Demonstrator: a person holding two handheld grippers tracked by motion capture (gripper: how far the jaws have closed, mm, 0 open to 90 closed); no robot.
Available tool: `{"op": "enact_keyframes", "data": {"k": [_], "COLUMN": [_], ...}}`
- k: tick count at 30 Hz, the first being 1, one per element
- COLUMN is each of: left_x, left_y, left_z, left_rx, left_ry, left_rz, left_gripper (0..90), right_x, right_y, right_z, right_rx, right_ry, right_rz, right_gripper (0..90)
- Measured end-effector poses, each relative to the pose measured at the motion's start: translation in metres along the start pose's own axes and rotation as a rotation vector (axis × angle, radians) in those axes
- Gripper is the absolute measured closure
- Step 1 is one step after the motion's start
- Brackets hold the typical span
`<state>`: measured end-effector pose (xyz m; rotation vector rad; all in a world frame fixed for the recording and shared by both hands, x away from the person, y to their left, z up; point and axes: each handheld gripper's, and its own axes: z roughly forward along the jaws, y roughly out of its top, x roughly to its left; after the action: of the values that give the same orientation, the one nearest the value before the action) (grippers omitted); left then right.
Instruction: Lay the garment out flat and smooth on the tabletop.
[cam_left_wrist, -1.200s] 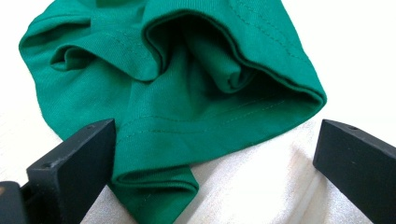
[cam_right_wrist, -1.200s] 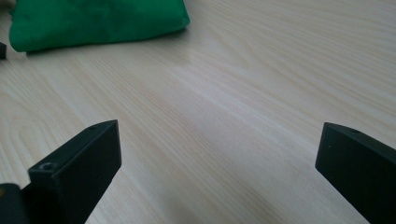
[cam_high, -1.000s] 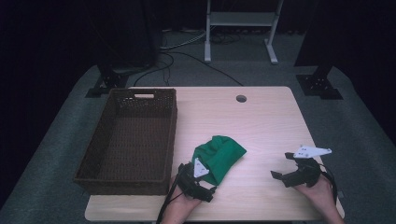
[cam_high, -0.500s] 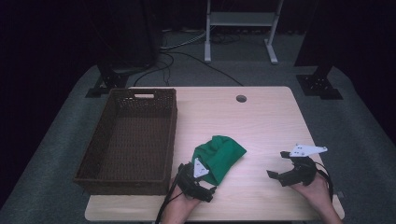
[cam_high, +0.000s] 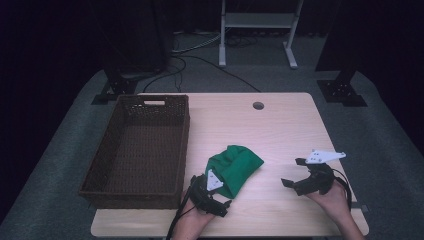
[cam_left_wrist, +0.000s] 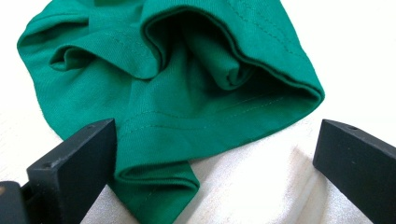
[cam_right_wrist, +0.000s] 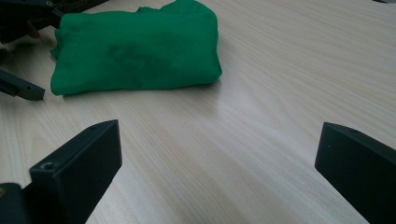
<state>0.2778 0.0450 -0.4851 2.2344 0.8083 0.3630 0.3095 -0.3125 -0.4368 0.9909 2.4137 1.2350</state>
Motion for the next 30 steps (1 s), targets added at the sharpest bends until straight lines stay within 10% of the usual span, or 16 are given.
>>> {"op": "enact_keyframes", "data": {"k": [30], "left_x": [0.000], "left_y": [0.000], "left_z": [0.000], "left_rx": [-0.002], "left_ry": [0.000], "left_rz": [-0.003], "left_gripper": [0.0], "right_x": [0.005], "right_y": [0.032], "right_z": [0.016], "right_rx": [-0.022], "right_ry": [0.024], "right_rz": [-0.055], "right_gripper": [12.4]}}
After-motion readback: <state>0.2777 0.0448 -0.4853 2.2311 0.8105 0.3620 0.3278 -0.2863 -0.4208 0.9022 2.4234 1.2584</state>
